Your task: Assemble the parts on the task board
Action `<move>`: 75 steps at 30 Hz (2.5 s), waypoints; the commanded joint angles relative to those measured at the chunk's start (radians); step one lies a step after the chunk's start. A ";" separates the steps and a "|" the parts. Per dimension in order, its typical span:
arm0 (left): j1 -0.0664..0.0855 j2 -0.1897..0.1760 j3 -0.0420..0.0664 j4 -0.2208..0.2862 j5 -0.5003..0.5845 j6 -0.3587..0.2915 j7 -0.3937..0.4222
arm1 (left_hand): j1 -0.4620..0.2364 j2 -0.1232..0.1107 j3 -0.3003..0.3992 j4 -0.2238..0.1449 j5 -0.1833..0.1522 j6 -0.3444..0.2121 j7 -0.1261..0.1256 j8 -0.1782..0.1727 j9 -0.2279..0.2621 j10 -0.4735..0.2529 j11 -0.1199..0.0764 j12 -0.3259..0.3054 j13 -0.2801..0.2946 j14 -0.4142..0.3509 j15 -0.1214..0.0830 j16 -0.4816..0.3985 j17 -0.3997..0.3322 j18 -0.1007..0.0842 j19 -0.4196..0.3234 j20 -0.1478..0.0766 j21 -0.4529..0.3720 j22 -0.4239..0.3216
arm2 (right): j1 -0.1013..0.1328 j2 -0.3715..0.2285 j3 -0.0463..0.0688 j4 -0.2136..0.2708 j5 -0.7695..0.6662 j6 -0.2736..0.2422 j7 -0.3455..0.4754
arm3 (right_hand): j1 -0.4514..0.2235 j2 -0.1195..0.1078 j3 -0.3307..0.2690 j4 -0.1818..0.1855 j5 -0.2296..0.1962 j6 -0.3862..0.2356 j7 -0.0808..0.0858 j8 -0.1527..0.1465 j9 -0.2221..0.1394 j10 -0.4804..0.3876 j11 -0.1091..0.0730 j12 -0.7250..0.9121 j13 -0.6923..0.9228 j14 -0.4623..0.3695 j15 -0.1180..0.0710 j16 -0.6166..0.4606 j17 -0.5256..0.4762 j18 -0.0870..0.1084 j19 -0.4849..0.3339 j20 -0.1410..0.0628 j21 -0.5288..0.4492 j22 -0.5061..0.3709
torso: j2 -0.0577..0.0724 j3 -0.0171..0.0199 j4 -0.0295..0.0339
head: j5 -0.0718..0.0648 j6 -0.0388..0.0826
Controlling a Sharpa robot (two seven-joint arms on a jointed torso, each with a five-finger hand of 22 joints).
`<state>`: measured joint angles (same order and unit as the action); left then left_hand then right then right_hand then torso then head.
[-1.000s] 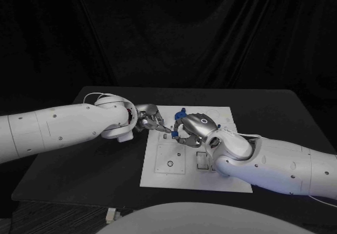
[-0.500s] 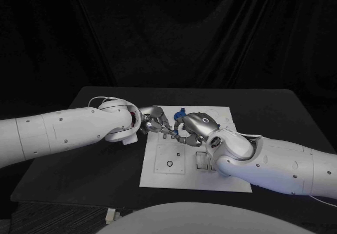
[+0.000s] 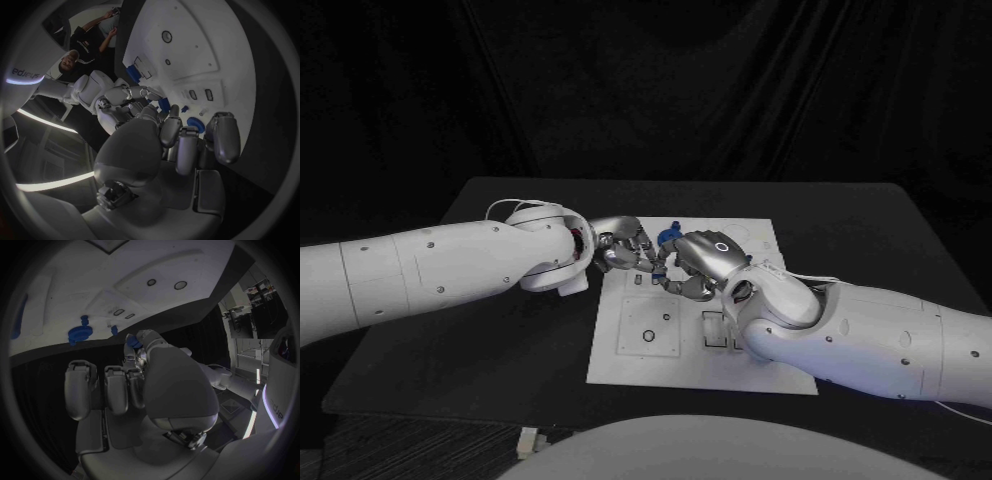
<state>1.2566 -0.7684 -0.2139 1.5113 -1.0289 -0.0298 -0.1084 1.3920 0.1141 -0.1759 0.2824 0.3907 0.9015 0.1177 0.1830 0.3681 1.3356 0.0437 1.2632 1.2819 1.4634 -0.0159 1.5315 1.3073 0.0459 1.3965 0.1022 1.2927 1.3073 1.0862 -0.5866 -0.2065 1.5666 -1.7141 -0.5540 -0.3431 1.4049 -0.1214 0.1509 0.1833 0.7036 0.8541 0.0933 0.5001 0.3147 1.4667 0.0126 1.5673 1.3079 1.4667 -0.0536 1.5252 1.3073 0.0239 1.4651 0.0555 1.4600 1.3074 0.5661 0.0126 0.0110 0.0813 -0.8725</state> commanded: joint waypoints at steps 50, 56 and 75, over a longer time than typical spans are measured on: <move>-0.023 0.016 0.001 -0.012 0.006 -0.025 0.014 | 0.175 0.004 0.101 -0.082 0.022 0.103 -0.045 0.111 -0.028 0.060 -0.048 0.072 0.033 0.084 -0.033 0.016 0.233 0.012 0.019 -0.036 0.036 0.188 | 0.002 0.002 0.001 -0.002 -0.015 -0.012 -0.018 | -0.005 0.003 0.010 -0.002 -0.011 0.011 -0.007 0.000 0.001 0.104 -0.006 0.004 0.263 0.079 -0.006 0.002 0.134 0.006 0.051 -0.005 -0.002 0.224 | 0.000 0.0001 0.0000 | 0.001 0.000; -0.025 0.017 0.001 -0.015 0.006 -0.025 0.017 | 0.186 -0.052 0.212 -0.096 0.015 0.106 -0.051 0.172 0.014 0.078 -0.056 0.078 0.039 0.087 -0.043 0.019 0.237 0.010 0.022 -0.043 0.041 0.189 | 0.001 0.000 0.001 -0.002 -0.015 -0.013 -0.021 | -0.014 0.001 0.017 -0.003 -0.047 0.003 -0.005 -0.009 0.000 0.104 -0.005 0.004 0.263 0.078 -0.005 0.001 0.131 0.007 0.050 -0.005 -0.003 0.223 | 0.001 0.0001 0.0006 | 0.001 0.000; -0.027 0.025 0.001 -0.024 0.006 0.005 -0.142 | 0.114 -0.138 0.436 -0.105 0.030 0.066 -0.049 0.243 0.074 0.089 -0.055 0.083 0.042 0.091 -0.043 0.022 0.240 0.008 0.033 -0.048 0.056 0.193 | 0.018 -0.113 0.001 0.058 -0.038 -0.037 -0.018 | -0.035 -0.020 -0.030 0.015 -0.392 -0.204 0.030 -0.069 -0.029 0.104 0.020 0.004 0.263 0.074 0.017 -0.006 0.110 0.014 0.035 0.017 -0.033 0.213 | 0.000 0.0003 0.0000 | -0.007 0.000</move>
<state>1.2302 -0.7471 -0.2139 1.4871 -1.0275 -0.0469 -0.1958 1.4968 -0.0058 0.1128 0.3168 0.4175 0.9769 0.0695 0.4222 0.4396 1.3705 0.0343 1.3153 1.2518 1.4672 -0.0490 1.5488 1.3073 0.0458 1.4229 0.0568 1.3432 1.3073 1.1003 -0.6911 -0.2067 1.6137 -1.7335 -0.5654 -0.3475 1.3696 -0.1328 0.1257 0.1998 0.3156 0.6583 0.1243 0.4287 0.2862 1.4674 0.0280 1.5673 1.3074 1.4667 -0.0425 1.5252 1.3073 0.0239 1.4649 0.0664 1.4302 1.3074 0.5663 0.0127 0.0110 0.0771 -0.8725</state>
